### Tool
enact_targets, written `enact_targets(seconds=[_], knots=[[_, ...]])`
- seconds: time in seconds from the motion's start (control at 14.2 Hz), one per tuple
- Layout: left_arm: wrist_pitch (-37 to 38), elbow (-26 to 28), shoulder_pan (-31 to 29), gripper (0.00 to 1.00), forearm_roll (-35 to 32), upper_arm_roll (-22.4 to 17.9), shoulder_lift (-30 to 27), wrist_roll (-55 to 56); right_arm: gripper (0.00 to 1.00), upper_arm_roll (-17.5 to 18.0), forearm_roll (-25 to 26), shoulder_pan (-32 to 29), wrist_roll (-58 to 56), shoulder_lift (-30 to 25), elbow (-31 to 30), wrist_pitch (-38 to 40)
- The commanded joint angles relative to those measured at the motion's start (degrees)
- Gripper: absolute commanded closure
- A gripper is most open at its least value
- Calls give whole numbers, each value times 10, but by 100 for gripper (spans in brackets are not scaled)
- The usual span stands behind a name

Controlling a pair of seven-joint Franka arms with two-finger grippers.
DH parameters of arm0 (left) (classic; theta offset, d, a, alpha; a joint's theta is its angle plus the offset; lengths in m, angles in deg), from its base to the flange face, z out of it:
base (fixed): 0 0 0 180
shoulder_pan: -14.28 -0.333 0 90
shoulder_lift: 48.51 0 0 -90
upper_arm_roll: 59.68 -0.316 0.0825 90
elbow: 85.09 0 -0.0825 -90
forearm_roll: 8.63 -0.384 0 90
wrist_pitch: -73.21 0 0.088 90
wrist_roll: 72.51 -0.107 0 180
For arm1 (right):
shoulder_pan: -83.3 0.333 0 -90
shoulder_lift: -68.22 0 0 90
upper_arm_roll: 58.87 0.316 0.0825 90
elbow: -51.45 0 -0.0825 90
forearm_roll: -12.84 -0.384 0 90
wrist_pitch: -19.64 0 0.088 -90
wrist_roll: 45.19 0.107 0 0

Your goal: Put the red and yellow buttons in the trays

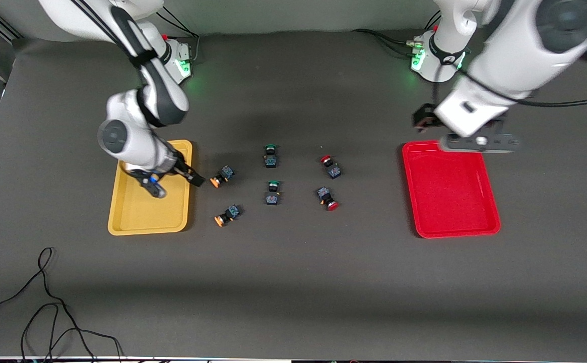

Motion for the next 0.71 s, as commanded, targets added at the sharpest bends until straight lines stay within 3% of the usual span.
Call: enact_targets(seconds=[0.0, 0.28, 0.56, 0.64], knots=[[-62, 52, 52, 0, 7, -6, 7, 100, 0, 18, -13, 17, 43, 55, 9, -49], [-167, 87, 120, 0, 7, -5, 79, 210, 0, 23, -12, 43, 91, 80, 6, -99], [-276, 97, 145, 0, 6, -5, 166, 252, 0, 25, -12, 44, 91, 96, -14, -151], [-305, 110, 151, 0, 5, -6, 180, 252, 9, 25, -12, 43, 91, 96, -14, -152]])
